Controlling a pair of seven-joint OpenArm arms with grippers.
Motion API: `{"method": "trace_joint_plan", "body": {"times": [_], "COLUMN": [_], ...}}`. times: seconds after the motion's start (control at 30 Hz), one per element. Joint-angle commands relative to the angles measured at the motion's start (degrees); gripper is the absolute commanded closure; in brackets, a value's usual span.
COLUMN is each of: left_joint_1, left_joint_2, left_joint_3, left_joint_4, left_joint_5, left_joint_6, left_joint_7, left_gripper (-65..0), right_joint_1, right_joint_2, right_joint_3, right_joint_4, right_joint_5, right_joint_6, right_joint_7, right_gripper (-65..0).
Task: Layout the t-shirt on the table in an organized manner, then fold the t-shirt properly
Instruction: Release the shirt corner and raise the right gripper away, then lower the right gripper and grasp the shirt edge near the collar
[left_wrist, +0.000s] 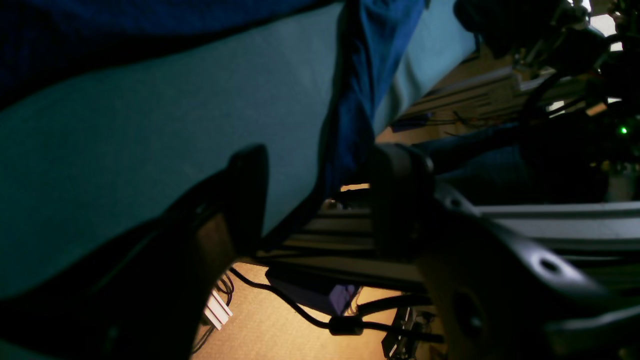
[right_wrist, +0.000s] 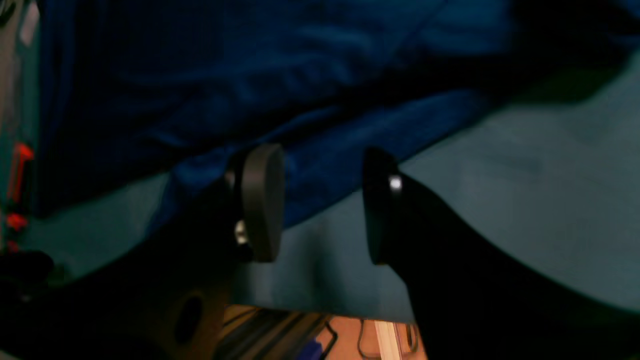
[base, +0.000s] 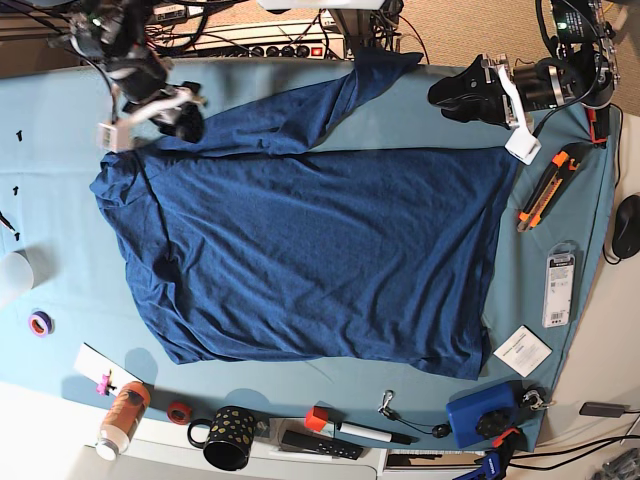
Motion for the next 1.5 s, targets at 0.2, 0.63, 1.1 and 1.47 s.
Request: {"method": "trace_joint_plan", "body": {"times": [0.2, 0.63, 1.1, 1.47], "left_joint_1": [-0.11, -0.11, -0.11, -0.11], "left_joint_2": [-0.63, -0.63, -0.63, -0.63], "left_joint_3": [-0.35, -0.35, -0.35, -0.35], "left_joint_4": [0.9, 0.9, 0.9, 0.9], "left_joint_5": [-1.74, -1.74, -1.74, -1.74], "left_joint_6": [-0.25, -0.25, -0.25, -0.25], "left_joint_7": [-0.58, -0.58, -0.58, -0.58], "left_gripper": [-30.6, -30.6, -30.6, -30.6], "right_joint_1": [1.97, 2.78, -0.59, -2.73], "right_joint_2": [0.28, 0.28, 0.31, 0.31], "right_joint_3": [-3.91, -3.78, -3.76, -3.76], "right_joint_4": [-4.24, -12.44, -5.79, -1.66], "right_joint_5": [-4.04, -2.12, -0.63, -3.91], "right_joint_6": [-3.15, -3.54, -3.17, -3.15], "right_joint_7": [3.93, 2.67, 1.73, 3.63], "right_gripper": [-25.5, -25.5, -25.5, -25.5]}}
